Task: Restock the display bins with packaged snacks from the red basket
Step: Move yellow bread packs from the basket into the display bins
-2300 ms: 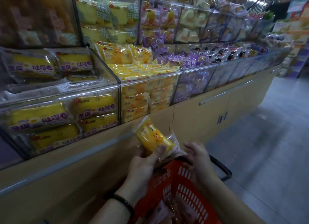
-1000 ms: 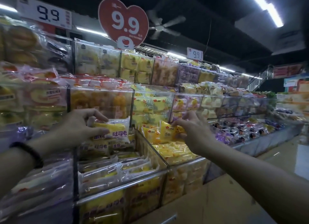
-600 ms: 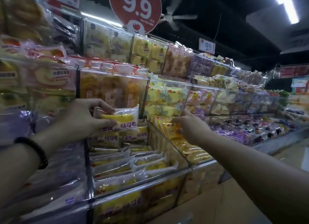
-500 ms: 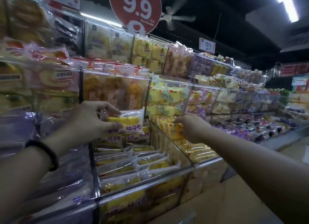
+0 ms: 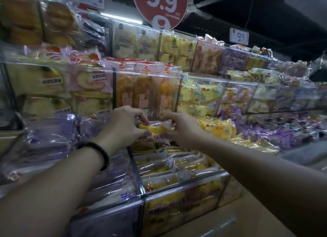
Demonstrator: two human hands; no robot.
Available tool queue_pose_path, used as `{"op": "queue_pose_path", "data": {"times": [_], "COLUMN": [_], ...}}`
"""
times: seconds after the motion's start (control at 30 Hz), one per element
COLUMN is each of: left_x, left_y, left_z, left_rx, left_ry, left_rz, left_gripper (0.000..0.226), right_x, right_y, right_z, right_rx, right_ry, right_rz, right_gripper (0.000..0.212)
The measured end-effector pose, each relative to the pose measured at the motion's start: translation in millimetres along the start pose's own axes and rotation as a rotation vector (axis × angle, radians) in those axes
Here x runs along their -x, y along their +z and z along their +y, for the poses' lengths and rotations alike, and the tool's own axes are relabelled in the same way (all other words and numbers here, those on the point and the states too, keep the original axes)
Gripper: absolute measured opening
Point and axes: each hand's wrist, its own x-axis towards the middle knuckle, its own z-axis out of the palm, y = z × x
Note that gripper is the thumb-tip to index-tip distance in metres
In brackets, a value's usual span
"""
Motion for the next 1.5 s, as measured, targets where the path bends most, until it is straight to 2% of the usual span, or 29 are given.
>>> {"op": "queue_pose_path", "data": {"times": [0.1, 0.27, 0.43, 0.53, 0.6, 0.7, 0.8, 0.87, 0.93, 1.03, 1.1, 1.17, 1.23, 1.37, 1.5], "left_x": [-3, -7, -8, -6, -3, 6, 8, 6, 13, 44, 75, 111, 146, 204, 241], "left_y": [7, 6, 8, 7, 3, -9, -26, -35, -43, -41, -28, -5, 26, 97, 173], "left_z": [-5, -17, -8, -5, -6, 1, 20, 42, 76, 139, 175, 199, 213, 228, 226], "left_rx": [-0.029, -0.248, -0.338, -0.368, -0.375, -0.352, -0.358, -0.251, -0.123, 0.004, 0.035, 0.029, 0.061, 0.060, -0.019], "left_ry": [-0.048, -0.118, -0.149, -0.178, -0.175, -0.134, -0.027, 0.020, 0.057, 0.150, 0.187, 0.220, 0.227, 0.177, 0.180], "left_rz": [-0.107, -0.187, -0.263, -0.317, -0.335, -0.325, -0.257, -0.289, -0.325, -0.381, -0.512, -0.692, -0.854, -1.156, -1.294], "left_gripper": [0.023, 0.009, 0.011, 0.014, 0.020, 0.034, 0.026, 0.022, 0.030, 0.025, 0.017, 0.018, 0.021, 0.030, 0.038], "right_x": [-5, -10, -9, -2, 7, 30, 63, 87, 116, 162, 188, 217, 250, 321, 378], "right_y": [14, 41, 34, 18, 5, -25, -59, -81, -101, -123, -129, -128, -117, -74, -17], "right_z": [2, -7, -1, -1, -2, -1, -1, 0, -1, -2, 3, 17, 37, 83, 141], "right_rx": [-0.007, -0.022, -0.087, -0.046, -0.075, -0.101, -0.056, -0.035, -0.051, -0.080, -0.047, -0.052, -0.031, -0.043, -0.020], "right_ry": [0.018, 0.046, 0.034, 0.006, 0.020, 0.048, 0.033, 0.028, 0.022, 0.015, 0.029, 0.074, 0.101, 0.232, 0.383], "right_rz": [0.031, -0.033, -0.128, -0.185, -0.163, -0.146, -0.195, -0.189, -0.181, -0.172, -0.170, -0.230, -0.346, -0.553, -0.642], "right_gripper": [0.036, 0.042, 0.045, 0.060, 0.065, 0.054, 0.037, 0.024, 0.014, 0.011, 0.012, 0.005, 0.011, 0.006, 0.008]}}
